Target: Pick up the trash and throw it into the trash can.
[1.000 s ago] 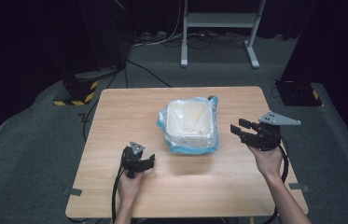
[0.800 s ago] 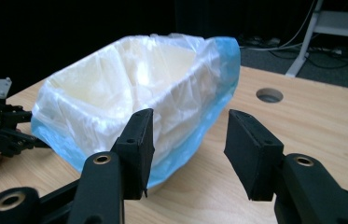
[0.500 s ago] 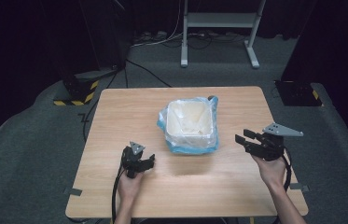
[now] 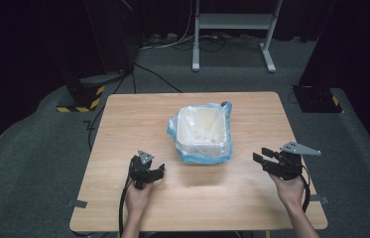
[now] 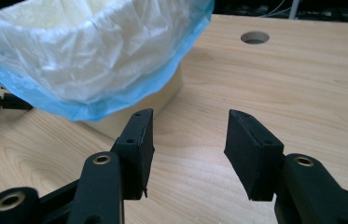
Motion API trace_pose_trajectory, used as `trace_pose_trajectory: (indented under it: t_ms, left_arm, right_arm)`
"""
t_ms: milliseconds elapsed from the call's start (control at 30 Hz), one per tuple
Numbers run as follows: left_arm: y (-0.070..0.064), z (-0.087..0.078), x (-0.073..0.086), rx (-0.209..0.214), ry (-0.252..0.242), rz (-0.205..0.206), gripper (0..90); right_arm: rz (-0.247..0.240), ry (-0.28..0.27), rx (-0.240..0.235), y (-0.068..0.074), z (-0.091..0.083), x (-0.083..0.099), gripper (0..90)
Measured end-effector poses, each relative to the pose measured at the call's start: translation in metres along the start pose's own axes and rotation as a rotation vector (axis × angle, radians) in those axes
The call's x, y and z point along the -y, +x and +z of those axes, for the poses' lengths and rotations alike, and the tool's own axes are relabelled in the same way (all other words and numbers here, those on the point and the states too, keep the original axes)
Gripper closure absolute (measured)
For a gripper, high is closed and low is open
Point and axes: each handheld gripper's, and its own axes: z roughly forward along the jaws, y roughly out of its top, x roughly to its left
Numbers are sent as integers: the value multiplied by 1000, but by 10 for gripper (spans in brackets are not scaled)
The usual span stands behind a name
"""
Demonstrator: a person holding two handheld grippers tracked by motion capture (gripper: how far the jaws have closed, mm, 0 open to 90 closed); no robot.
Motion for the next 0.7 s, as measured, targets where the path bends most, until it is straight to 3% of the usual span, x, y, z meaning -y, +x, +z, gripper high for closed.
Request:
trace_pose_trajectory:
  t_ms: [433, 700]
  left_arm:
    - [0, 0, 0, 1, 0, -1, 308]
    - [0, 0, 0, 1, 0, -1, 308]
  right_arm:
    - [15, 39, 31, -5, 12, 24, 517]
    - [-5, 79, 65, -4, 24, 38, 514]
